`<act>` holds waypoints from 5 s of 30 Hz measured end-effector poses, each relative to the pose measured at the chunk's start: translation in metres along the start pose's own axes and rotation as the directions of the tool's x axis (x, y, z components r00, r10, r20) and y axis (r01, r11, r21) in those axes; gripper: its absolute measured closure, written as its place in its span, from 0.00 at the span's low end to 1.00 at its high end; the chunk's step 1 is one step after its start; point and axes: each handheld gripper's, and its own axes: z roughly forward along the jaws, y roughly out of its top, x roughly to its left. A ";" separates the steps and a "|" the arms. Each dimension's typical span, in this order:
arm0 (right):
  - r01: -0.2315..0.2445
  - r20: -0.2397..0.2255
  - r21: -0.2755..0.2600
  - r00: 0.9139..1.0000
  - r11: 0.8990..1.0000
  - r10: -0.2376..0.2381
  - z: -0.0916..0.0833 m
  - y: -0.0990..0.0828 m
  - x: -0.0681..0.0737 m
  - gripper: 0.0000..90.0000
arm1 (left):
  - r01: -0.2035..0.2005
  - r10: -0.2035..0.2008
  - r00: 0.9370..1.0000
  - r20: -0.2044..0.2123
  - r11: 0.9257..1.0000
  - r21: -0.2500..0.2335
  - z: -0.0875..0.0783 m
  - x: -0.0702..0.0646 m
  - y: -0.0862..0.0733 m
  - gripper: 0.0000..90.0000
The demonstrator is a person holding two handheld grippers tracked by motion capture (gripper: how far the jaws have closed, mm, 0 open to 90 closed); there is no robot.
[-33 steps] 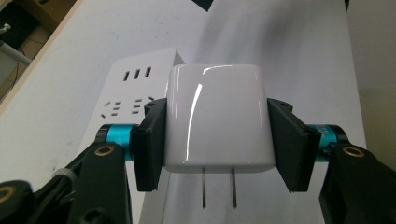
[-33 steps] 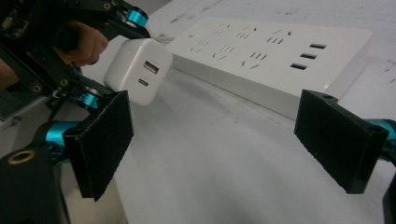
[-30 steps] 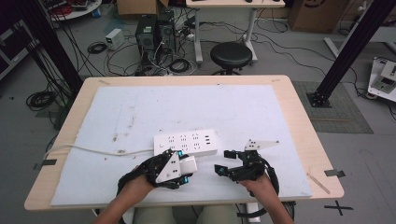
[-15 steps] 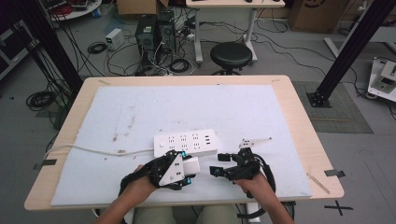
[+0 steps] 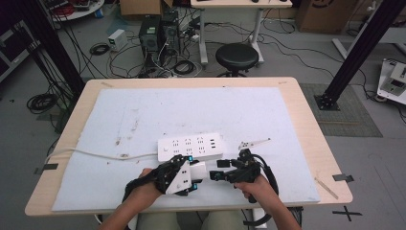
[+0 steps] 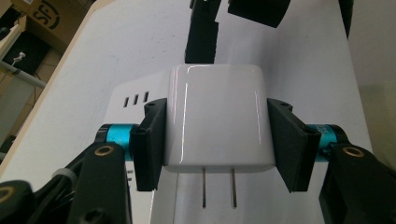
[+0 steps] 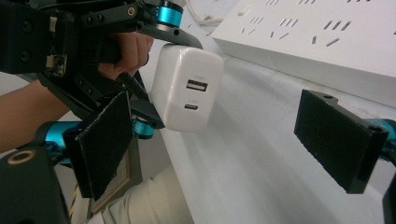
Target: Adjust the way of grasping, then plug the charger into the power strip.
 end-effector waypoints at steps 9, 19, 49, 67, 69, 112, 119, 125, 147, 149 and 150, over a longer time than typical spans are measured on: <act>-0.016 -0.024 0.016 1.000 1.000 0.017 0.007 0.003 0.000 0.13 | -0.030 0.030 0.999 -0.013 1.000 -0.002 0.003 -0.003 0.002 0.47; -0.038 -0.044 0.040 0.998 0.998 0.040 0.016 0.006 -0.001 0.13 | -0.046 0.045 0.999 -0.013 0.999 -0.008 0.005 -0.004 0.005 0.47; -0.073 -0.149 0.058 0.986 0.996 0.081 0.027 0.012 -0.007 0.53 | -0.046 0.045 0.999 -0.018 0.999 -0.017 0.007 -0.004 0.008 0.47; -0.091 -0.138 0.068 0.985 0.994 0.099 0.019 0.013 -0.010 0.71 | 0.081 -0.081 0.997 0.005 0.996 -0.036 0.005 0.005 0.002 0.32; -0.086 -0.123 0.056 0.988 0.995 0.092 0.015 0.014 -0.012 0.71 | 0.112 -0.112 0.994 0.013 0.993 -0.045 0.001 0.007 -0.003 0.31; 0.102 0.225 0.059 0.968 0.993 -0.113 -0.055 0.013 -0.010 0.71 | 0.632 -0.679 0.732 -0.054 0.706 -0.319 -0.088 0.055 -0.104 0.26; 0.108 0.238 0.050 0.964 0.993 -0.117 -0.065 0.014 -0.010 0.71 | 0.633 -0.681 0.729 -0.067 0.708 -0.314 -0.091 0.053 -0.109 0.26; 0.119 0.266 0.059 0.955 0.991 -0.130 -0.074 0.018 -0.009 0.70 | 0.626 -0.674 0.735 -0.076 0.718 -0.305 -0.095 0.052 -0.110 0.26; 0.233 0.338 0.328 0.876 0.915 -0.345 -0.079 0.065 0.007 0.71 | 0.629 -0.685 0.718 -0.124 0.715 -0.306 -0.105 0.051 -0.119 0.26; 0.249 0.334 0.358 0.866 0.900 -0.373 -0.076 0.071 0.009 0.71 | 0.632 -0.689 0.714 -0.126 0.711 -0.309 -0.105 0.050 -0.120 0.26; 0.256 0.328 0.368 0.864 0.894 -0.382 -0.074 0.073 0.010 0.71 | 0.630 -0.687 0.715 -0.127 0.713 -0.309 -0.105 0.050 -0.121 0.26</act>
